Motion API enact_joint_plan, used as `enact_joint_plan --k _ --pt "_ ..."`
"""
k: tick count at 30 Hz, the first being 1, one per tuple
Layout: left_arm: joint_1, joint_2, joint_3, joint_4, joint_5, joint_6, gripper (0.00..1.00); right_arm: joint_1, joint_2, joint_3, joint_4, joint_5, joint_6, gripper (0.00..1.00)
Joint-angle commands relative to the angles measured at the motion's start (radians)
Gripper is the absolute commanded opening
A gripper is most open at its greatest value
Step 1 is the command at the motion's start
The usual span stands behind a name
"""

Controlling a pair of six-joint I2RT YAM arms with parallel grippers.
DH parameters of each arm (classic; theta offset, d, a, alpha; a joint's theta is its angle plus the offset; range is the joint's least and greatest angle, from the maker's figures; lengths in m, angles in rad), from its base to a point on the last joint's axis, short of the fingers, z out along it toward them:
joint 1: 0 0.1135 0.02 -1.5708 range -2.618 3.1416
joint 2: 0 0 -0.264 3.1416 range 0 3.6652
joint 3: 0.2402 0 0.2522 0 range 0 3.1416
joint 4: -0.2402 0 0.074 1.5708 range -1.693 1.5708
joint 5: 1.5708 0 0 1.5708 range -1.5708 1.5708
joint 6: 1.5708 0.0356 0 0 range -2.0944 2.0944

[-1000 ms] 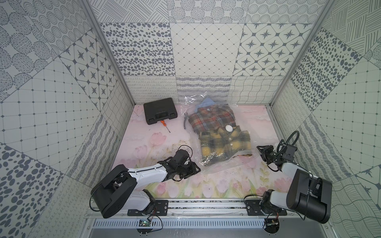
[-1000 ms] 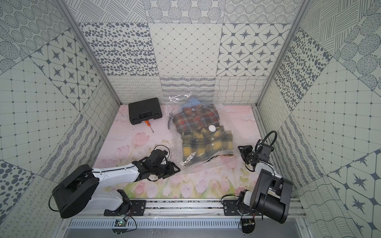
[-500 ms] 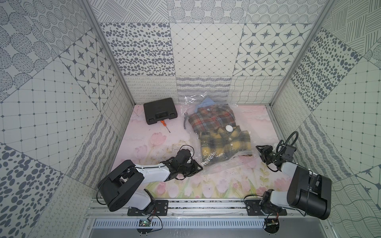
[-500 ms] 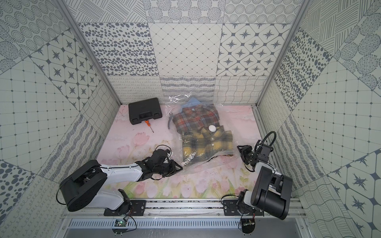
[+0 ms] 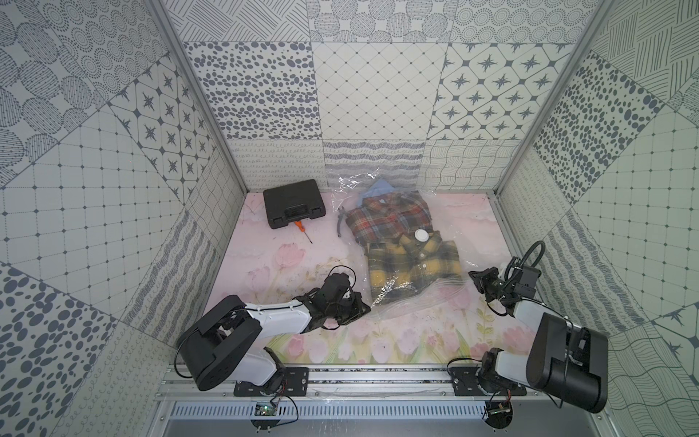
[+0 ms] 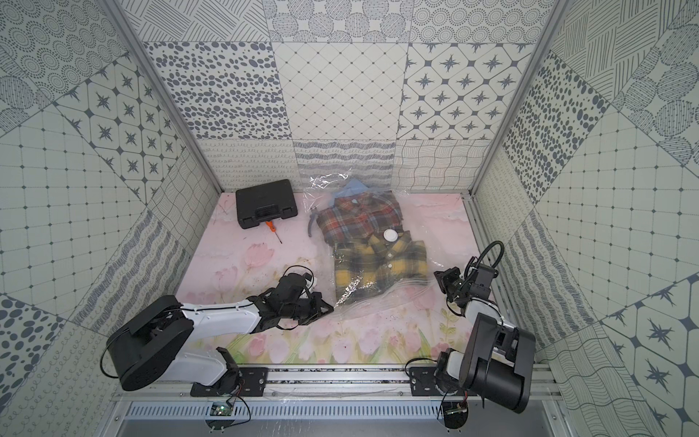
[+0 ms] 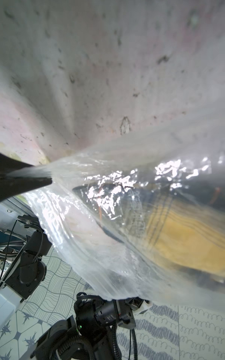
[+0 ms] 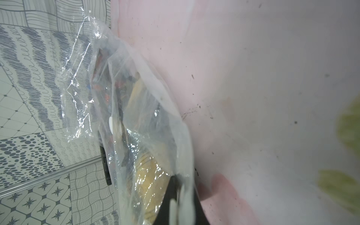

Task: Place the folded shirt into the vacuum bag
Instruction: Adjust the vacuum bag at the center of the board.

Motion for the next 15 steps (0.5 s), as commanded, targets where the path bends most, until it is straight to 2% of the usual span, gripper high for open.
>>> enact_joint_plan --k 1,6,10,15 --pt "0.012 -0.108 0.065 -0.121 -0.033 0.023 0.00 0.007 -0.120 0.066 -0.055 -0.015 0.047 0.00" --pt "0.032 -0.229 0.191 -0.329 -0.041 0.082 0.00 0.032 -0.278 0.162 -0.151 -0.012 0.163 0.00" --pt "0.064 -0.270 0.358 -0.489 -0.024 0.147 0.00 0.066 -0.320 0.259 -0.144 -0.010 0.271 0.00" --pt "0.159 -0.168 0.796 -0.744 0.048 0.294 0.00 0.100 -0.243 0.527 -0.130 -0.031 0.350 0.00"
